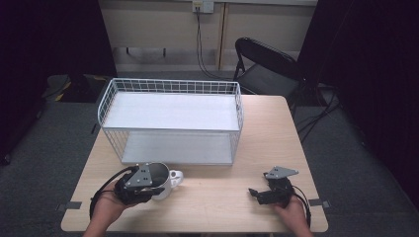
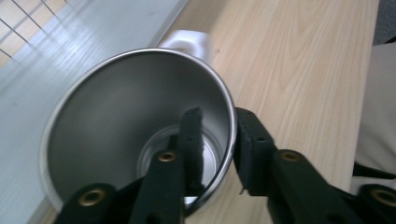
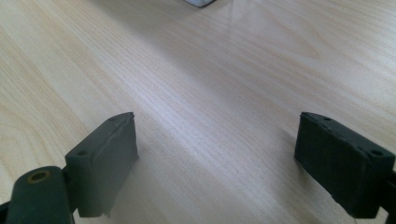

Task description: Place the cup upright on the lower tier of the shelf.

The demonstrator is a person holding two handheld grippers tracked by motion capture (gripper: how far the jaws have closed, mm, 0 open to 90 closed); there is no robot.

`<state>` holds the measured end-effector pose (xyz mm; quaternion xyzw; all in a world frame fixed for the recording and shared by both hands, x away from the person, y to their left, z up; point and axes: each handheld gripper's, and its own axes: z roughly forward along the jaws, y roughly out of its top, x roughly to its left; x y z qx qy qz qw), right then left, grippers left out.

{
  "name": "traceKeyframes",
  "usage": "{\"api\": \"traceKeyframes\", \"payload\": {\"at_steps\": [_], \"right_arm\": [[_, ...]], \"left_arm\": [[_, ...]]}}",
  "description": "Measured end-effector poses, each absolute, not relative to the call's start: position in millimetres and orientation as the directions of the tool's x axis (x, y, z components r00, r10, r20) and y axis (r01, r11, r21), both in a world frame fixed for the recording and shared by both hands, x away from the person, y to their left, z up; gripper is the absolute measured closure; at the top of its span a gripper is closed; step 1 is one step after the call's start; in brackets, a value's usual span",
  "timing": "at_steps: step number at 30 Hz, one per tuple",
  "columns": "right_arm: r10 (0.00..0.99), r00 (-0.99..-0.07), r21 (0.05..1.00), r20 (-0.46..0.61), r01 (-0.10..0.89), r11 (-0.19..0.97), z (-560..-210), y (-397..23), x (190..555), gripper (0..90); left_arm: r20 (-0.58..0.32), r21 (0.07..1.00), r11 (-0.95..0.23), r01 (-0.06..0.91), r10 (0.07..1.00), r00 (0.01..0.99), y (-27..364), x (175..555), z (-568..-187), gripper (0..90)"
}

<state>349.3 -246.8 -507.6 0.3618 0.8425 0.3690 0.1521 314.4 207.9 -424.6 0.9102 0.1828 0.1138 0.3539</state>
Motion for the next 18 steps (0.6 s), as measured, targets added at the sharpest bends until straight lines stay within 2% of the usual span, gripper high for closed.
{"api": "traceKeyframes", "payload": {"at_steps": [2,6,18], "right_arm": [[0.722,-0.692,0.732,0.011,0.498,0.466,-507.6,-246.7,349.2,12.2],[0.722,-0.692,0.732,0.011,0.497,0.466,-507.6,-246.8,349.3,12.1],[0.722,-0.692,0.732,0.011,0.498,0.466,-507.6,-246.8,349.3,12.2]], "left_arm": [[0.065,0.696,-0.669,0.262,0.422,0.904,209.5,314.7,-425.4,81.5],[0.044,0.702,-0.653,0.284,0.438,0.898,210.8,315.2,-425.7,82.1],[0.065,0.722,-0.632,0.281,0.468,0.882,211.6,314.8,-422.1,82.2]]}}
